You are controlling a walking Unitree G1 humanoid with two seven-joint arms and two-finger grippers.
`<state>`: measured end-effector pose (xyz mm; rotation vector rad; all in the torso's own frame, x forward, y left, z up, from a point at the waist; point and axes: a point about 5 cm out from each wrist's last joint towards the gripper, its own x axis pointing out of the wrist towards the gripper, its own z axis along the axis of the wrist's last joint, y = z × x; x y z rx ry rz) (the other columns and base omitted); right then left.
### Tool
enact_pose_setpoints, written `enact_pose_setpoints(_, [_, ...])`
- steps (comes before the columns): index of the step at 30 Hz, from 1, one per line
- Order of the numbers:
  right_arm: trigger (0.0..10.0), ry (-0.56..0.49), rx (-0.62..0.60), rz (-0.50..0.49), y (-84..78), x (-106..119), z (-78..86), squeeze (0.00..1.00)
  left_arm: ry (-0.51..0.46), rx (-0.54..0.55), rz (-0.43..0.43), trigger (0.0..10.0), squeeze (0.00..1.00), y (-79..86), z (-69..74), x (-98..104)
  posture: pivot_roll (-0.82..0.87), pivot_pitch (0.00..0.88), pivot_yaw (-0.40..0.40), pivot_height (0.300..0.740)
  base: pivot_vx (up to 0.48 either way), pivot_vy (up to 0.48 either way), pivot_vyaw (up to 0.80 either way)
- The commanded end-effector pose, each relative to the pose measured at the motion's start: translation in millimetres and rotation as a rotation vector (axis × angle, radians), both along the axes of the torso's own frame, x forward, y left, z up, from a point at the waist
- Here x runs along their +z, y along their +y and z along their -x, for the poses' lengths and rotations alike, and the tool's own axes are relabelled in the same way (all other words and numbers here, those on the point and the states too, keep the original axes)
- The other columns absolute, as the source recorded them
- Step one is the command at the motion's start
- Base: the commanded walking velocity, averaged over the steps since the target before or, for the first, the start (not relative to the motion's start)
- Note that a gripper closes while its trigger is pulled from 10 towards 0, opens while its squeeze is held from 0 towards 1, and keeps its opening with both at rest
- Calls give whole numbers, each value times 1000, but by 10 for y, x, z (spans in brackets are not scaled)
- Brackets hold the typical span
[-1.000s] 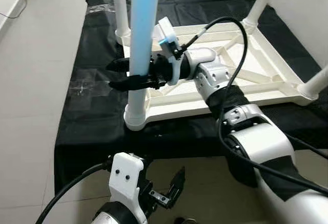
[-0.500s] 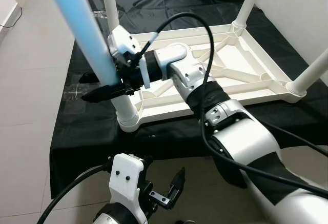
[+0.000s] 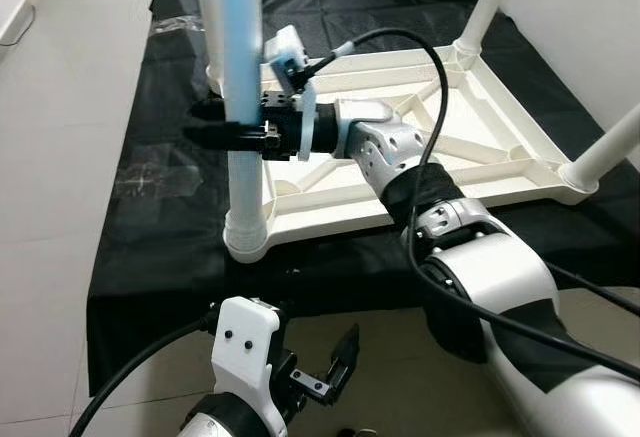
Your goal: Building children table
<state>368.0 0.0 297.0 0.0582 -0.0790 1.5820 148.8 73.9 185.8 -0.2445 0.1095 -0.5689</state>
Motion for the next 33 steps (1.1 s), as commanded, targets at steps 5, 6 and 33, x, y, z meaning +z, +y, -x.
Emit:
enact_pose_setpoints(5, [10000, 157, 117, 132, -73, -608, 83, 0, 9, 6, -14, 10000, 0, 16, 6, -18, 131, 302, -110, 740, 0, 0, 0])
enact_pose_setpoints(6, [10000, 147, 147, 121, -87, -605, 97, 0, 9, 6, -14, 10000, 0, 17, 4, -19, 132, 301, -109, 740, 0, 0, 0])
enact_pose_setpoints(33, [10000, -77, 150, 282, -152, -666, 110, 0, 5, 4, -23, 10000, 0, 50, -3, -25, 135, 301, -105, 740, 0, 0, 0])
